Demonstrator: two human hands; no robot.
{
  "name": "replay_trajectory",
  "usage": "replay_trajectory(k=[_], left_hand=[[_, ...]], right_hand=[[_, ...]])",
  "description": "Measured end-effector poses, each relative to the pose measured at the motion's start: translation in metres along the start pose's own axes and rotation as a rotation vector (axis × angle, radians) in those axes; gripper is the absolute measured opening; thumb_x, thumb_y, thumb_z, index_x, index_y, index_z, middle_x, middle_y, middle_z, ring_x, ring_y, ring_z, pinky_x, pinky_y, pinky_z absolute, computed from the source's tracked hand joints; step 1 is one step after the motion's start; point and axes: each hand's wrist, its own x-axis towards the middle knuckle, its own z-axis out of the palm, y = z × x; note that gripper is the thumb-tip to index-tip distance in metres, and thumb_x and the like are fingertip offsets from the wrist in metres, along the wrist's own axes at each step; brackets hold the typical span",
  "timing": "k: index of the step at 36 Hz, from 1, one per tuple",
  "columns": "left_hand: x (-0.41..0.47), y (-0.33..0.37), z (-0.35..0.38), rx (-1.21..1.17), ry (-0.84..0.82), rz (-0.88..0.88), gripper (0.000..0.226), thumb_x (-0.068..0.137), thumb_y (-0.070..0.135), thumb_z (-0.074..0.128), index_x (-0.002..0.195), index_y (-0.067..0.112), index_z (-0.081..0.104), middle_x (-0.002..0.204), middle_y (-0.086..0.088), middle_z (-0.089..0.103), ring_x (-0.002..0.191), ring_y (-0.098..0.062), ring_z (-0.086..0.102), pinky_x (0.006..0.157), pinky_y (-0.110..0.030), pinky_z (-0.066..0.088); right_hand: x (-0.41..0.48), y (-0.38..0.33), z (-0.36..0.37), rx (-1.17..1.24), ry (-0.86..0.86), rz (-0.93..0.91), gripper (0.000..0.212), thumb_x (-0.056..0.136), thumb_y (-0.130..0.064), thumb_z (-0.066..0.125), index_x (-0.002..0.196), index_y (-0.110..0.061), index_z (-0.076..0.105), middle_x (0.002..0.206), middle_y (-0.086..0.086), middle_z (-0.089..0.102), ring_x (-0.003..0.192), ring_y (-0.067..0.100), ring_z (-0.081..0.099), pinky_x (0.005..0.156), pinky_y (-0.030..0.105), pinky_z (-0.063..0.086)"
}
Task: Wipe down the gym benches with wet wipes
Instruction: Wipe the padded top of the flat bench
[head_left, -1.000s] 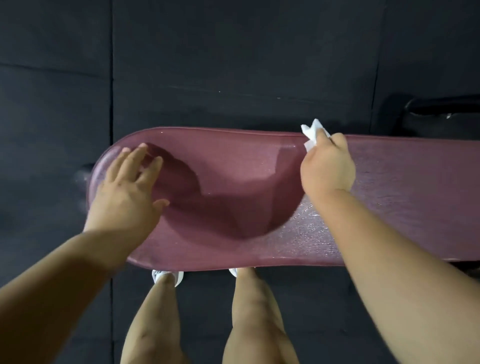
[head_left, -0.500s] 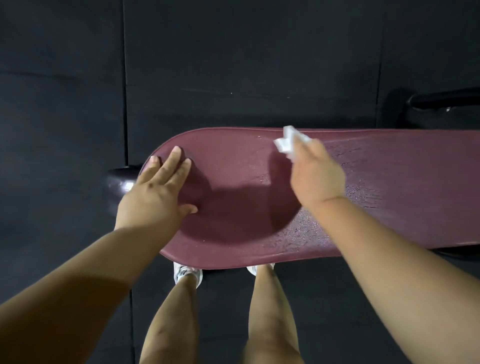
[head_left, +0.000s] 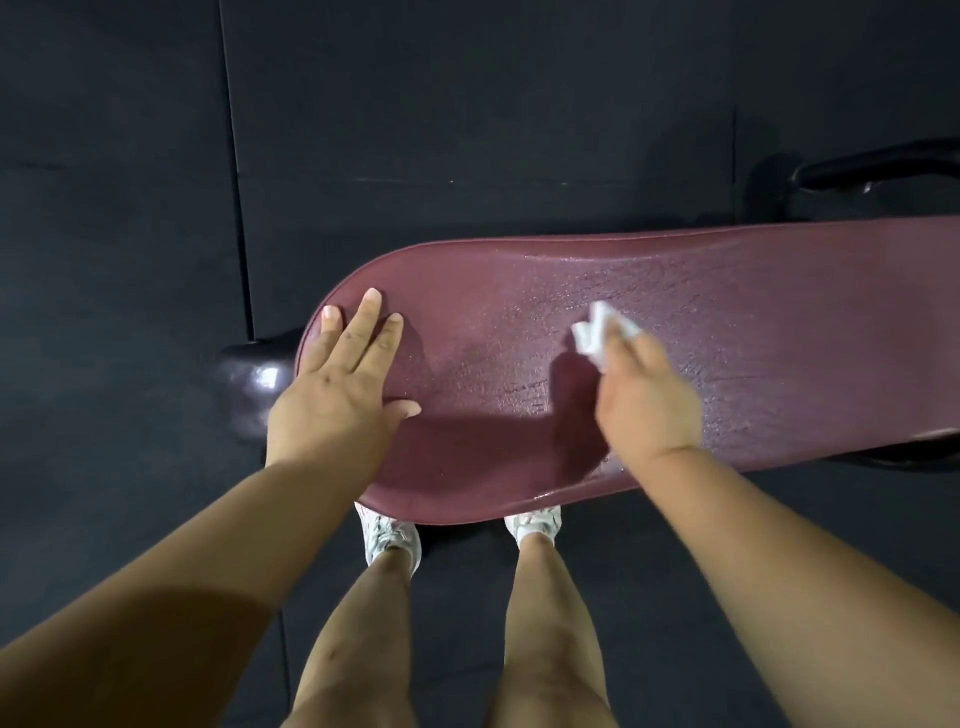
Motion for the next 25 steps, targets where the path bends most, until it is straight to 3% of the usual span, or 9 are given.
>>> replay_trajectory(k=[3,6,8,10,12,14,17,21,25], left_hand=[[-0.001,0.0,0.003,-0.016,0.021,-0.005,0.075,0.09,0.049,0.05,0.149,0.036,0.006,0.152,0.025,-0.018,0.144,-0.01,-0.01,0.104,-0.032,0.036],[-0.002,0.001,0.006,-0.052,0.038,0.002,0.073,0.091,0.045,0.052,0.149,0.032,0.011,0.154,0.021,-0.013,0.145,-0.013,-0.009,0.109,-0.034,0.029],[-0.004,0.001,0.008,-0.065,0.036,0.002,0.071,0.092,0.041,0.052,0.15,0.029,0.012,0.155,0.019,-0.013,0.145,-0.015,-0.01,0.111,-0.035,0.027],[-0.006,0.001,0.009,-0.078,0.031,0.016,0.071,0.092,0.036,0.054,0.15,0.025,0.015,0.156,0.016,-0.011,0.145,-0.015,-0.011,0.114,-0.034,0.02],[-0.01,-0.001,0.01,-0.086,0.028,0.036,0.07,0.091,0.031,0.057,0.149,0.02,0.02,0.157,0.012,-0.007,0.145,-0.016,-0.01,0.117,-0.032,0.013],[-0.017,-0.005,0.012,-0.091,0.036,0.038,0.068,0.09,0.027,0.059,0.148,0.018,0.026,0.158,0.009,-0.002,0.145,-0.014,-0.008,0.117,-0.033,0.013],[-0.035,-0.009,0.018,-0.129,0.044,-0.002,0.064,0.088,0.024,0.061,0.145,0.022,0.031,0.157,0.009,0.003,0.142,-0.01,-0.004,0.115,-0.037,0.018],[-0.061,-0.011,0.029,-0.223,0.061,-0.144,0.068,0.086,0.025,0.064,0.145,0.025,0.03,0.154,0.011,0.002,0.137,-0.006,0.003,0.106,-0.043,0.032],[-0.072,-0.011,0.04,-0.26,0.088,-0.196,0.07,0.086,0.023,0.065,0.146,0.018,0.03,0.155,0.008,0.002,0.142,-0.011,0.003,0.108,-0.044,0.031]], right_hand=[[-0.002,0.028,0.0,0.07,-0.007,0.474,0.053,0.096,-0.012,0.041,0.147,-0.019,0.031,0.133,0.012,0.041,0.093,0.036,0.058,0.071,0.035,0.04],[-0.012,0.002,0.009,0.171,0.042,0.615,0.049,0.096,-0.01,0.04,0.144,-0.011,0.034,0.13,0.016,0.046,0.102,0.036,0.057,0.074,0.037,0.044],[-0.031,-0.034,0.018,0.227,0.062,0.499,0.051,0.093,-0.009,0.044,0.143,-0.015,0.037,0.137,0.012,0.045,0.103,0.033,0.059,0.079,0.037,0.047],[-0.057,-0.073,0.028,0.306,0.05,0.234,0.051,0.091,-0.009,0.045,0.14,-0.022,0.043,0.141,0.003,0.047,0.101,0.027,0.062,0.077,0.031,0.048],[-0.081,-0.1,0.033,0.307,-0.061,-0.066,0.048,0.089,-0.009,0.035,0.134,-0.017,0.051,0.126,0.003,0.058,0.087,0.025,0.065,0.066,0.026,0.047],[-0.093,-0.099,0.034,0.252,-0.127,-0.259,0.055,0.075,-0.011,0.034,0.122,-0.008,0.063,0.105,0.005,0.067,0.059,0.023,0.061,0.047,0.025,0.044],[-0.094,-0.062,0.039,0.201,-0.056,-0.308,0.057,0.075,-0.017,0.035,0.123,-0.012,0.064,0.097,0.005,0.067,0.05,0.026,0.057,0.04,0.027,0.042],[-0.092,-0.01,0.033,0.299,0.049,0.13,0.052,0.092,-0.012,0.044,0.139,-0.033,0.045,0.134,-0.006,0.051,0.091,0.025,0.062,0.067,0.03,0.045],[-0.1,-0.003,0.037,0.293,0.123,0.525,0.055,0.093,-0.007,0.046,0.146,-0.018,0.036,0.134,0.01,0.046,0.094,0.036,0.061,0.068,0.036,0.046]])
